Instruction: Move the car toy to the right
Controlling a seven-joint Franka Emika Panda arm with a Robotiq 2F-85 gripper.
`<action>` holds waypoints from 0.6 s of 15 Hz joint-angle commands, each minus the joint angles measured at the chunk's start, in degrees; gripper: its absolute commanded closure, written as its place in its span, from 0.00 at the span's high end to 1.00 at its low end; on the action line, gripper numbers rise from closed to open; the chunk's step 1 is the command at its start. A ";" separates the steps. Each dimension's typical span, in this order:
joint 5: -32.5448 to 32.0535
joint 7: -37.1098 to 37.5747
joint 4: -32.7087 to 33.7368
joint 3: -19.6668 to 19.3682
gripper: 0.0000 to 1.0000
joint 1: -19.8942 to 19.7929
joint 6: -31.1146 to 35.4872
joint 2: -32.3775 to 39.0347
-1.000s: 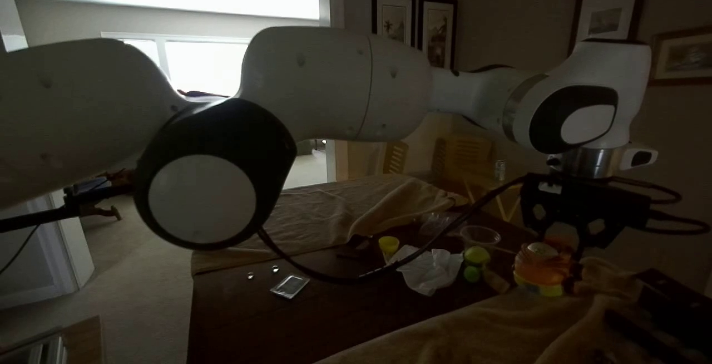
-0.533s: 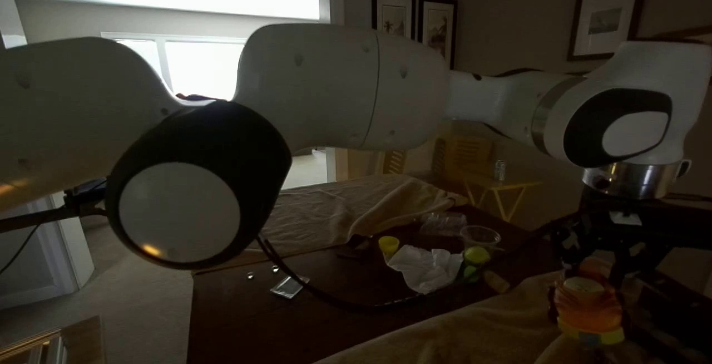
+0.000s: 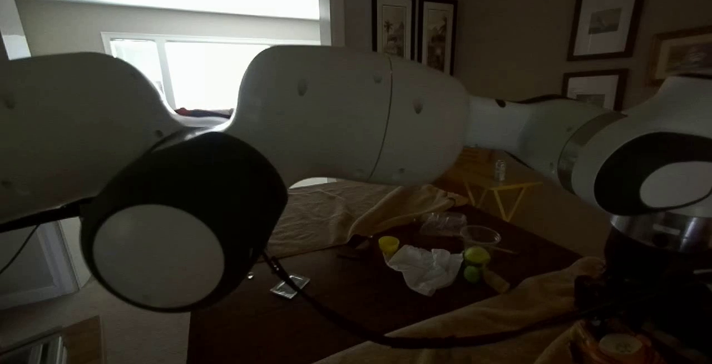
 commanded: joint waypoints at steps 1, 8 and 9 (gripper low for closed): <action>1.00 -12.25 1.87 1.50 0.31 -0.98 0.04 2.77; 3.45 -29.09 1.69 4.14 0.31 -2.24 -4.45 6.89; 3.80 -29.83 0.23 4.21 0.31 -2.32 -4.36 6.15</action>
